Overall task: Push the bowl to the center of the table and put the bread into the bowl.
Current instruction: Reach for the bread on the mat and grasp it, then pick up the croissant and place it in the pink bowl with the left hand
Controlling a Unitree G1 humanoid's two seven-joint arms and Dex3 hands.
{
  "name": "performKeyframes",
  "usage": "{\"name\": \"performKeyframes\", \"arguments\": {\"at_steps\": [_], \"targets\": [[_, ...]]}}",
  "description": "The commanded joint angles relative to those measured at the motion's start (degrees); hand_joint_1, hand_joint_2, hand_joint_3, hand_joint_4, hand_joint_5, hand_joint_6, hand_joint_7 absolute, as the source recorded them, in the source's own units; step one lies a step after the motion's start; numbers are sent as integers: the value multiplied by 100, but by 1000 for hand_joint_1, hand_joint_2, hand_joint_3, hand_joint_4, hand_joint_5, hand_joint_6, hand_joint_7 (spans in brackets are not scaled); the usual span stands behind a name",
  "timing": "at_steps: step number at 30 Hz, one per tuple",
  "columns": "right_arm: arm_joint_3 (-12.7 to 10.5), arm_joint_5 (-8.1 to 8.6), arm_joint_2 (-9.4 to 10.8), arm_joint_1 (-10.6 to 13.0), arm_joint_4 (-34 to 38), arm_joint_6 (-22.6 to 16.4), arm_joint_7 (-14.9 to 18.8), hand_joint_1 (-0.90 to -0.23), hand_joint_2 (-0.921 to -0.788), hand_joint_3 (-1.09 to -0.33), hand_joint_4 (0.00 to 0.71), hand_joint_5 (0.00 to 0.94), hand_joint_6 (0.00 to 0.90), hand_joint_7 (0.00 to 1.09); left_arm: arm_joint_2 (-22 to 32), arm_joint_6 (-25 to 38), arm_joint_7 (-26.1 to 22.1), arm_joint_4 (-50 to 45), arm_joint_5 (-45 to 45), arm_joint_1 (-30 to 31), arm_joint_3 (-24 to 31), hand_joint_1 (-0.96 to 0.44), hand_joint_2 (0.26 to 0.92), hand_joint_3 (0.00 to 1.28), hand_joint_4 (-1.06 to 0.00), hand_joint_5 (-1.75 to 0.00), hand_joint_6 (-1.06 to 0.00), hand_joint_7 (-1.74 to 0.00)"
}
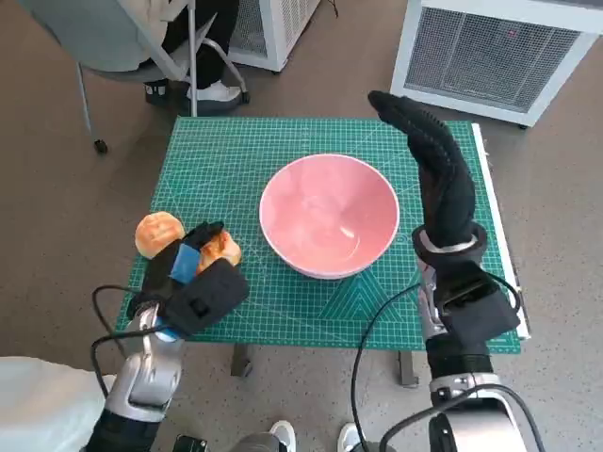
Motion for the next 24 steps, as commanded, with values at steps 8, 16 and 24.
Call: {"name": "performKeyframes", "arguments": {"at_steps": [8,16,24], "targets": [[18,47,56,202,-34,126,8,-536,-921,-863,301,15,-1,731,31,-204,-31,-1233,-72,319,382,0,920,72,-699,-1071,-609,-1266],[23,56,77,249,-75,145,14,-535,-921,-864,296,13,-1,731,-92,-271,-208,-2379,-189,319,535,-1,920,57,-736,-1053,-600,-1255],[13,41,82,282,-88,141,-7,-536,-921,-863,295,13,-1,730,-156,-536,-227,-2847,-191,31,460,-1,920,36,-764,-1034,-621,-1222]]}}
